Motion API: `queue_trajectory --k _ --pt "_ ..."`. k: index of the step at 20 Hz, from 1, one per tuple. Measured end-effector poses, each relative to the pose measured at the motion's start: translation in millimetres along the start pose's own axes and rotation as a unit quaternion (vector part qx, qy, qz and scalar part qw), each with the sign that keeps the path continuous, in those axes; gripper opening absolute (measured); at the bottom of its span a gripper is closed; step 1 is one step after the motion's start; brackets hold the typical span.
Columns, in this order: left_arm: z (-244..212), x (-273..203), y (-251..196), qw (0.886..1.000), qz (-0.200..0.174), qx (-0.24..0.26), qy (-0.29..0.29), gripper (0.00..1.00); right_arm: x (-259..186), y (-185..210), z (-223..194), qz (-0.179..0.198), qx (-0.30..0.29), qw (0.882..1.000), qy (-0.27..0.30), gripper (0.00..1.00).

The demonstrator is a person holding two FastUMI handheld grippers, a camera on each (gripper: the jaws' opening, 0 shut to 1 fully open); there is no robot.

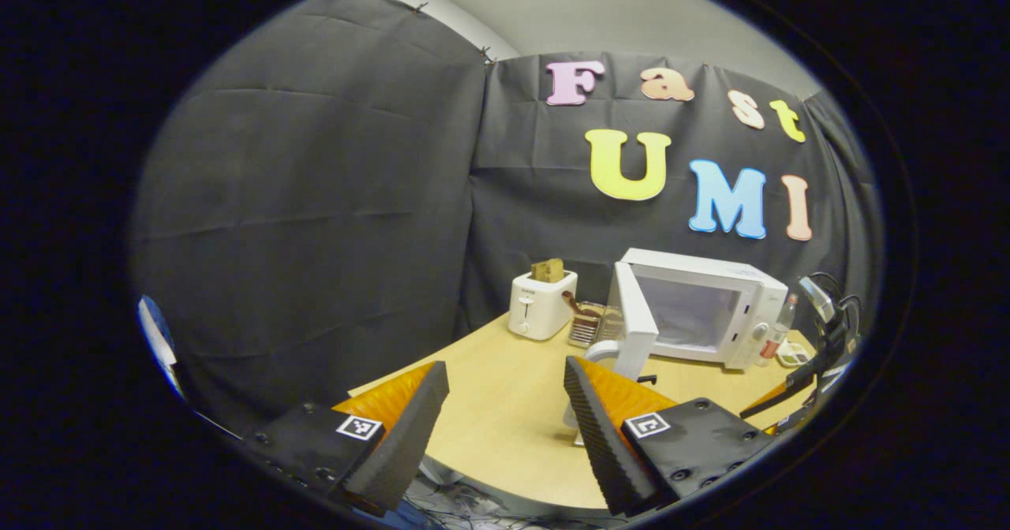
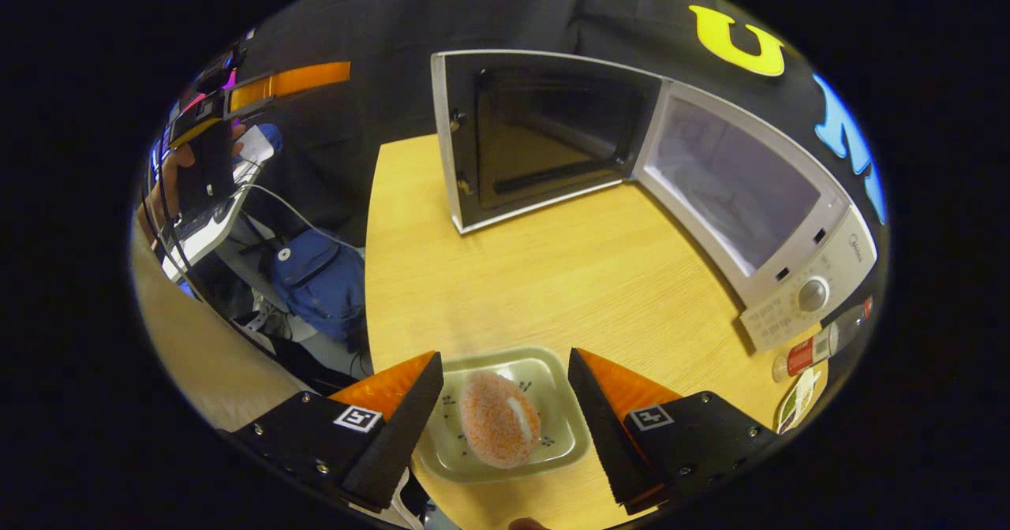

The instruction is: Open the microwave oven with the left hand, put the food in, and close the microwave oven.

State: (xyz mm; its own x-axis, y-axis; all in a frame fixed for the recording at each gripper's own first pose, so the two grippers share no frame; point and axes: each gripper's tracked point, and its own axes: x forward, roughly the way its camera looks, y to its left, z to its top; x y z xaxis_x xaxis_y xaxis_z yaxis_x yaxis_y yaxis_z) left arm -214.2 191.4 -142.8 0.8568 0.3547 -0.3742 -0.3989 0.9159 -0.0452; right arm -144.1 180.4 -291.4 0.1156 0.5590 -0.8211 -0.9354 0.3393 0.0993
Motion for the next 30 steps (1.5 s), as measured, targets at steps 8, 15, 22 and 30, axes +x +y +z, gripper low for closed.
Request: queue_trajectory --k 8,15,22,30 --pt "-2.2 -15.8 17.9 0.999 0.033 -0.004 -0.004 0.94 22.9 -5.7 -34.8 0.017 -0.022 0.997 0.072 0.98" --pt "6.1 -12.5 15.7 0.999 0.028 -0.017 -0.014 0.94 38.6 -6.8 -50.9 0.023 -0.025 0.993 0.11 0.94" --pt "9.9 17.3 4.4 1.0 0.007 -0.027 -0.014 0.94 24.0 -19.5 -18.8 -0.033 -0.04 0.997 0.06 0.71" --pt "12.5 51.5 -14.6 0.999 -0.016 -0.022 -0.019 0.94 -3.2 -85.6 78.9 -0.118 0.009 0.993 -0.026 0.71"
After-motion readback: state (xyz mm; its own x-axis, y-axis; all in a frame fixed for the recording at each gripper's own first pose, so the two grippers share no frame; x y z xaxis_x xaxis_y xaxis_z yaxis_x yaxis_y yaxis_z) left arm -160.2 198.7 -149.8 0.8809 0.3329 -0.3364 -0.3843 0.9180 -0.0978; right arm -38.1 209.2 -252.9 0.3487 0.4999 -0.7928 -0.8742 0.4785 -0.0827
